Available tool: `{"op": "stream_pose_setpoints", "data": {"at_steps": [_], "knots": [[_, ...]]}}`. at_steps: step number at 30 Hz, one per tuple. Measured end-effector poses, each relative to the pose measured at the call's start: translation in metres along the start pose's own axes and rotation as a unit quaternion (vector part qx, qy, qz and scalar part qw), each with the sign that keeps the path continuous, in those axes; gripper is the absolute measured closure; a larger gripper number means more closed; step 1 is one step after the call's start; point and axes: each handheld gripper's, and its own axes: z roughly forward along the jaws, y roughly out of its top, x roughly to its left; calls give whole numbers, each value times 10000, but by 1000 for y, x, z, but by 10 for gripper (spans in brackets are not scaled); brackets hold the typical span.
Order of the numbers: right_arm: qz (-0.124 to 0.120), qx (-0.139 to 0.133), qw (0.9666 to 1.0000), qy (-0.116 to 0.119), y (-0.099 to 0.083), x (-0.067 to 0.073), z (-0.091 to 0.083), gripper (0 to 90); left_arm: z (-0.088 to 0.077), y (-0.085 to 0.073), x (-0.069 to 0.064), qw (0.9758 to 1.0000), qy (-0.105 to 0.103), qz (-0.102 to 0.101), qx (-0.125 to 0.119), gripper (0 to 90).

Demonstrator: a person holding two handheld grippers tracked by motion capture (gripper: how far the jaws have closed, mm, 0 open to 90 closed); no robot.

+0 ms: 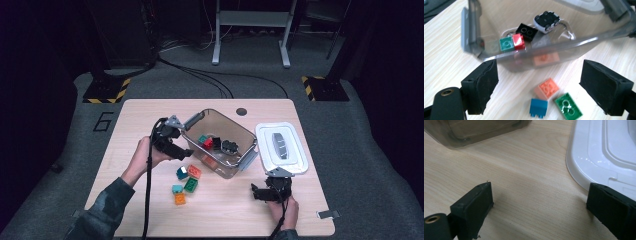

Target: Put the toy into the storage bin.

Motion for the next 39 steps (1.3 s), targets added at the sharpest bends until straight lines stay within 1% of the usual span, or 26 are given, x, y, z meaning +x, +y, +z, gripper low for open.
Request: {"op": "stream_pose_setpoints", "data": {"at_steps": [2, 4, 7, 9, 11, 13, 14, 16, 17, 18, 19, 20, 21, 22, 23, 24, 25, 26, 29, 31, 32, 34, 35, 36, 38, 39], "knots": [[1, 0, 10000, 0, 0, 0, 0, 58, -1, -11, 1, 10000, 49, -45, -50, 127], [0, -1, 10000, 0, 0, 0, 0, 58, 1, -21, 2, 9999, 78, -138, -52, 110], [0, -2, 10000, -1, 0, 0, 0, 59, 8, -38, 3, 9997, 51, -237, -37, 103], [3, -2, 10000, -2, 0, 0, 0, 59, 17, -50, 4, 9994, -27, -338, -10, 97], [2, -1, 10000, -2, 0, 0, 0, 59, 27, -61, 4, 9992, -85, -389, 47, 94], [1, -1, 10000, -2, 0, 0, 0, 59, 37, -69, 5, 9988, -146, -433, 187, 98], [2, -1, 10000, -2, 0, 0, 0, 60, 46, -76, 5, 9987, -108, -449, 233, 98], [2, -2, 10000, -3, 0, 0, 0, 59, 54, -82, 5, 9982, -217, -449, 341, 131], [1, -2, 10000, -2, 0, 0, 0, 59, 58, -85, 5, 9980, -223, -469, 350, 150], [3, -1, 10000, -2, 0, 0, 0, 59, 63, -88, 5, 9978, -259, -448, 413, 155], [2, -1, 10000, -3, 0, 0, 0, 59, 66, -89, 5, 9975, -257, -465, 455, 209], [2, -1, 10000, -2, 0, 0, 0, 59, 69, -90, 5, 9977, -292, -419, 456, 256], [2, -1, 10000, -2, 0, 0, 0, 59, 72, -92, 5, 9975, -369, -436, 418, 268], [2, -2, 10000, -2, 0, 0, 0, 59, 73, -92, 5, 9972, -413, -441, 434, 285], [1, -2, 10000, -2, 0, 0, 0, 59, 74, -92, 5, 9973, -429, -421, 424, 324], [2, -2, 10000, -2, 0, 0, 0, 59, 76, -92, 3, 9980, -367, -375, 354, 331], [1, -1, 10000, -1, 0, 0, 0, 59, 76, -92, 2, 9980, -378, -367, 347, 356], [1, -1, 10000, -2, 0, 0, 0, 59, 77, -92, 0, 9985, -306, -283, 352, 378], [1, -1, 10000, -2, 0, 0, 0, 59, 81, -93, -6, 9991, -186, -174, 352, 481], [6, 0, 10000, -3, 0, 0, 0, 59, 82, -95, -7, 9993, -174, -127, 310, 557], [1, 0, 10000, -1, 0, 0, 0, 59, 82, -96, -7, 9993, -228, -158, 239, 565], [1, -1, 10000, -2, 0, 0, 0, 60, 80, -96, -6, 9992, -216, -189, 272, 578], [1, -1, 10000, -1, 0, 0, 0, 59, 80, -96, -6, 9993, -201, -163, 273, 580], [3, -1, 10000, -2, 0, 0, 0, 60, 79, -96, -7, 9993, -191, -198, 250, 583], [1, -2, 10000, -1, 0, 0, 0, 60, 78, -96, -6, 9994, -198, -172, 242, 586], [1, -1, 10000, -2, 0, 0, 0, 60, 77, -96, -6, 9994, -178, -206, 228, 587]]}}
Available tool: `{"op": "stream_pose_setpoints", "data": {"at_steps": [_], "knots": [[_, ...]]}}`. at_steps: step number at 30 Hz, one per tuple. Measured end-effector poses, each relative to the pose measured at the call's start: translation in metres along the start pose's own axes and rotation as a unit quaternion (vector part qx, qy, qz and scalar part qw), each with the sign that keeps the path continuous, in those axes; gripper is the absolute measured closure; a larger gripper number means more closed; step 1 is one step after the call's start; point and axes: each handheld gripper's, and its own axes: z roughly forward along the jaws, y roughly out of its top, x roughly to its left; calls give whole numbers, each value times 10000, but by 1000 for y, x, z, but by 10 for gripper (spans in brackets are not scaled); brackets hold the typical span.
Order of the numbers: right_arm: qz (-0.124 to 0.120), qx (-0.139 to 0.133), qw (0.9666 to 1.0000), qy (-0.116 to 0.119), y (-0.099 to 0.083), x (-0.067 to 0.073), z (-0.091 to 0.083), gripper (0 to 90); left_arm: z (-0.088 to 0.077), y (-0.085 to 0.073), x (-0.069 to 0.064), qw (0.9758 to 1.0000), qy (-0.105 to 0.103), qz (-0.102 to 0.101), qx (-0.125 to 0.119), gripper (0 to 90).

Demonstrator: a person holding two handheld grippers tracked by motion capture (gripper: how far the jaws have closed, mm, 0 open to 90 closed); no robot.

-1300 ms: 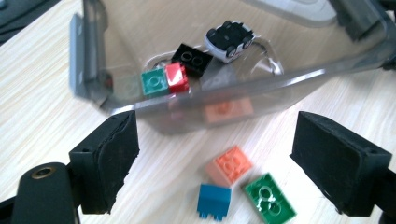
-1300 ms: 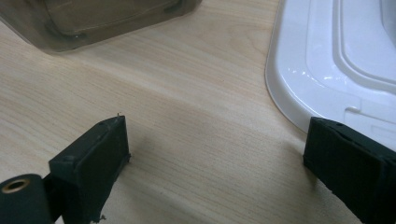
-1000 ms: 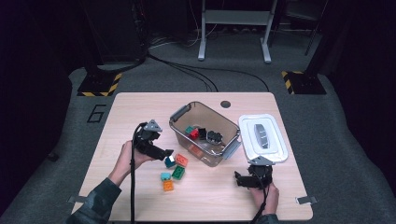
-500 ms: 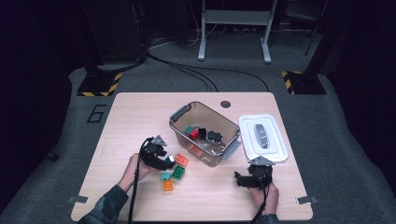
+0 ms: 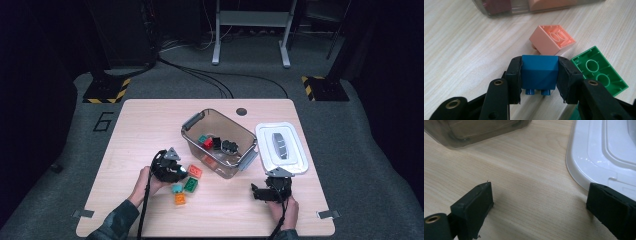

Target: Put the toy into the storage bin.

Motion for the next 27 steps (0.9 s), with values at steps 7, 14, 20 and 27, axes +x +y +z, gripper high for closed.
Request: {"op": "stream_pose_setpoints", "data": {"at_steps": [7, 14, 20, 27], "knots": [[1, 0, 10000, 0, 0, 0, 0, 59, -13, 0, 4, 9999, 75, -14, -87, 590], [-1, 0, 10000, 0, 0, 0, 0, 59, -29, 5, 9, 9996, 114, -78, -226, 591], [0, -1, 10000, -1, 0, 0, 0, 59, -41, 12, 12, 9993, 230, -61, -279, 591], [-1, -1, 10000, 2, 0, 0, 0, 59, -56, 19, 18, 9985, 342, -100, -412, 591]]}}
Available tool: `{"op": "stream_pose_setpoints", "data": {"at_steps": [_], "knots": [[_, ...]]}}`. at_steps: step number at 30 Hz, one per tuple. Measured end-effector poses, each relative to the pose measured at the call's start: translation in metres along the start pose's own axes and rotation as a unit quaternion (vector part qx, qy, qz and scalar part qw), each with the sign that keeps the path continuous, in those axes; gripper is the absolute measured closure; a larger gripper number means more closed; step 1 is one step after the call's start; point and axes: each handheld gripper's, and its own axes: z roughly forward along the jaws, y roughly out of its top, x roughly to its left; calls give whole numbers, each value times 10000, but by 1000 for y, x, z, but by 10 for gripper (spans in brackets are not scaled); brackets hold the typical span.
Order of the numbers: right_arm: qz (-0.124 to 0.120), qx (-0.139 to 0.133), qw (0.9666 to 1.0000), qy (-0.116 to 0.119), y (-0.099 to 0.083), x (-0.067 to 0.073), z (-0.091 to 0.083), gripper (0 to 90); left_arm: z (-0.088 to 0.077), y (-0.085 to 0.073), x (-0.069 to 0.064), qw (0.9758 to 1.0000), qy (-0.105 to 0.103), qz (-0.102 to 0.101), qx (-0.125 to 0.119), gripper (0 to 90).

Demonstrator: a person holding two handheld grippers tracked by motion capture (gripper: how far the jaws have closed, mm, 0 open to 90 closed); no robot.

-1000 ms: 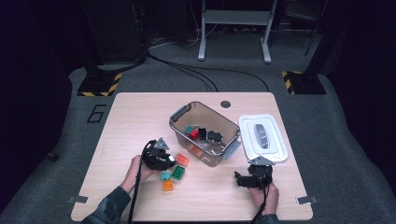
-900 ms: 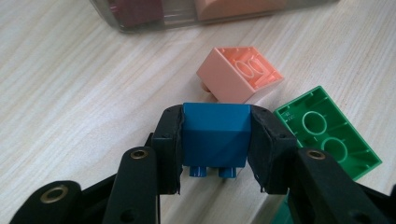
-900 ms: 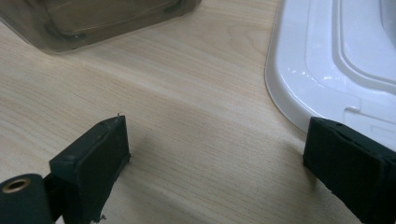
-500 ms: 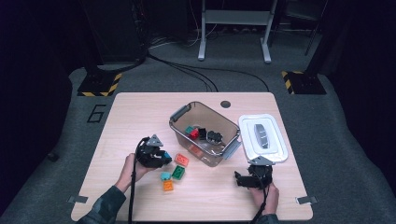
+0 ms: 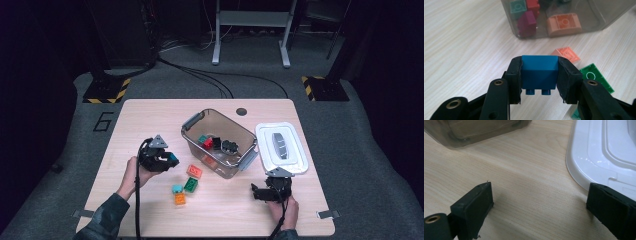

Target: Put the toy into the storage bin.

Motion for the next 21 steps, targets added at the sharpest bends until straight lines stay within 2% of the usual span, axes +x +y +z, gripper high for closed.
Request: {"op": "stream_pose_setpoints", "data": {"at_steps": [8, 21], "knots": [[-1, 0, 10000, 0, 0, 0, 0, 59, -17, 14, 5, 9999, 61, -47, -152, 591], [2, 0, 10000, -2, 0, 0, 0, 59, -36, 40, 11, 9993, 225, 80, -286, 591]]}}
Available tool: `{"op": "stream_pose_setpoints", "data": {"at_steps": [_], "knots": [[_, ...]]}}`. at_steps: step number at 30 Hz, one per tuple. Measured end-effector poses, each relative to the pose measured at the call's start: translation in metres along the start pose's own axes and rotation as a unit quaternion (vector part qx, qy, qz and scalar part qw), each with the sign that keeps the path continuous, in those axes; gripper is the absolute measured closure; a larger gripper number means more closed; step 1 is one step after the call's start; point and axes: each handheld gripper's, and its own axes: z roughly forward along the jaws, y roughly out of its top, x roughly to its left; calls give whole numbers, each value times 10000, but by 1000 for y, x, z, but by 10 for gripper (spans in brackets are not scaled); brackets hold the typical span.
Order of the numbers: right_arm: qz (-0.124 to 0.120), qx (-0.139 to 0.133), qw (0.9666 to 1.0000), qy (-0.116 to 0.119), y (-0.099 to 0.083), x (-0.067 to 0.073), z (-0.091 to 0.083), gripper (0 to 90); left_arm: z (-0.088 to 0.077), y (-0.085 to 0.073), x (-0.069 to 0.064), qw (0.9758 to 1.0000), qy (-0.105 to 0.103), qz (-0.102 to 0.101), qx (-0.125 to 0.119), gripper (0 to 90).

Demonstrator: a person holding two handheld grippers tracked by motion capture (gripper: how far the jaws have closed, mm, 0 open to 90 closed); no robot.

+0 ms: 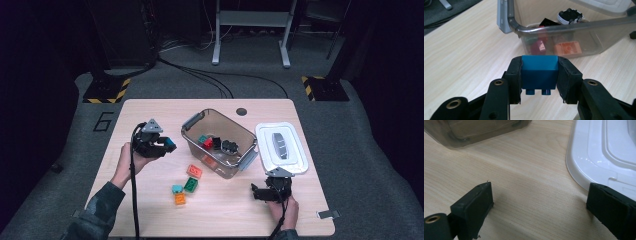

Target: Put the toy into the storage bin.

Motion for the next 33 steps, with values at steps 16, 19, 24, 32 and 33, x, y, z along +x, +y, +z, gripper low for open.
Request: {"op": "stream_pose_setpoints", "data": {"at_steps": [16, 19, 24, 32, 33], "knots": [[-2, 0, 10000, 1, 0, 0, 0, 59, -9, 46, 1, 9995, 108, 180, -226, 591], [-3, 1, 10000, 1, 0, 0, 0, 59, -8, 54, 1, 9994, 111, 213, -240, 591], [-2, 0, 10000, 1, 0, 0, 0, 59, -4, 67, 0, 9991, 153, 280, -278, 591], [-2, 1, 10000, 1, 0, 0, 0, 59, 6, 87, -4, 9989, 103, 383, -239, 590], [-3, 1, 10000, 2, 0, 0, 0, 59, 8, 89, -5, 9991, 78, 371, -215, 590]]}}
